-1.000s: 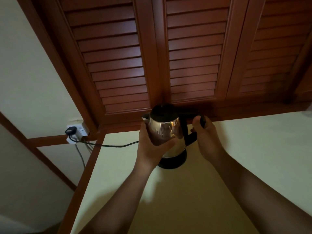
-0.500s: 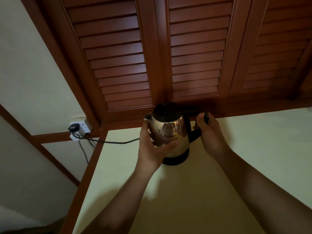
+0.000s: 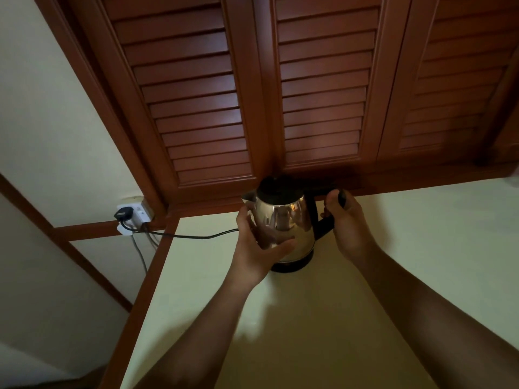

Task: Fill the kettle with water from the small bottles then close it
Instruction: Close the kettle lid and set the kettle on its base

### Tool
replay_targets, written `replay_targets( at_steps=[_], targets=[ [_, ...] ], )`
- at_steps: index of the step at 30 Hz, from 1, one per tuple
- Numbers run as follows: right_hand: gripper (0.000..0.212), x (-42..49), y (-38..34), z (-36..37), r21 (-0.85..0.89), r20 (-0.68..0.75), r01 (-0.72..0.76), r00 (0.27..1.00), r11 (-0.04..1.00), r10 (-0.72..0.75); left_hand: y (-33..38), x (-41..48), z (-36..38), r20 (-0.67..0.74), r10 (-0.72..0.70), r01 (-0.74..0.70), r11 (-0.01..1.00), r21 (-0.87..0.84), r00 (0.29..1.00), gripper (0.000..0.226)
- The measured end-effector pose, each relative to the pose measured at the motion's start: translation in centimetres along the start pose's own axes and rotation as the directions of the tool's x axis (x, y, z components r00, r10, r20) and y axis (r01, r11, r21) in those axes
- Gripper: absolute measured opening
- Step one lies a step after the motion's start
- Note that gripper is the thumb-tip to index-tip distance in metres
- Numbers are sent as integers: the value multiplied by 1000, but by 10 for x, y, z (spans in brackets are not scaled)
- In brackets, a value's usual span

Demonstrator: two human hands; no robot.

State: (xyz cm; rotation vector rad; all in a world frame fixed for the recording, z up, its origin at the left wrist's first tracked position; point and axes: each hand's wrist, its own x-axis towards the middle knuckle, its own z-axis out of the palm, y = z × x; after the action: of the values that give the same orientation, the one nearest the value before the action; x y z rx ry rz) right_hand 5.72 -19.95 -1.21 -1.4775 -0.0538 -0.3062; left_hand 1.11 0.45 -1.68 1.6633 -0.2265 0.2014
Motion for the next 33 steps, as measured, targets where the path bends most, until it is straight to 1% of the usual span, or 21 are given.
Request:
replay_targets(
  at_steps=[4, 6, 9, 11, 15, 17, 19, 22, 25, 28, 33],
  targets=[
    [34, -1, 0, 0, 5, 4, 4, 1000, 1000, -4, -5, -2, 2, 12, -2, 2, 1000, 6, 1000, 103],
    [36, -1, 0, -1, 35, 4, 1, 1000, 999, -2, -6, -2, 2, 5, 5, -5, 1000, 19, 1000, 103],
    [34, -4, -6, 0, 73, -19, 5, 1000, 997, -4, -5, -1, 3, 10, 16, -16, 999, 39, 1000, 100],
    [33, -5, -12, 1, 25, -59, 28, 998, 999, -27, -4, -2, 1, 18, 24, -25, 998, 61, 1000, 99],
    [16, -6, -27, 2, -43, -85, 66, 994, 997, -70, -2, 0, 1, -5, 52, -52, 995, 87, 999, 92],
    [16, -5, -33, 2, -73, -94, 57, 994, 996, -64, 1, 0, 0, -12, 45, -44, 993, 113, 999, 85],
    [19, -3, -40, 5, -87, -103, 27, 994, 996, -36, 3, -1, -2, -18, 11, -8, 987, 162, 1000, 77],
    [21, 1, -48, 11, -94, -96, -73, 993, 993, 64, 4, 0, -5, -28, -57, 62, 971, 231, 998, 62],
    [22, 4, -52, 16, -98, -92, -132, 988, 986, 123, 3, 2, -7, -26, -110, 113, 956, 271, 994, 53],
    [20, 3, -55, 17, -96, -88, -150, 986, 984, 142, 1, 2, -10, -8, -140, 137, 956, 259, 990, 53],
    [26, 3, -58, 17, -141, -82, -161, 985, 977, 150, 6, 2, -16, 38, -166, 150, 950, 274, 985, 64]
  ],
)
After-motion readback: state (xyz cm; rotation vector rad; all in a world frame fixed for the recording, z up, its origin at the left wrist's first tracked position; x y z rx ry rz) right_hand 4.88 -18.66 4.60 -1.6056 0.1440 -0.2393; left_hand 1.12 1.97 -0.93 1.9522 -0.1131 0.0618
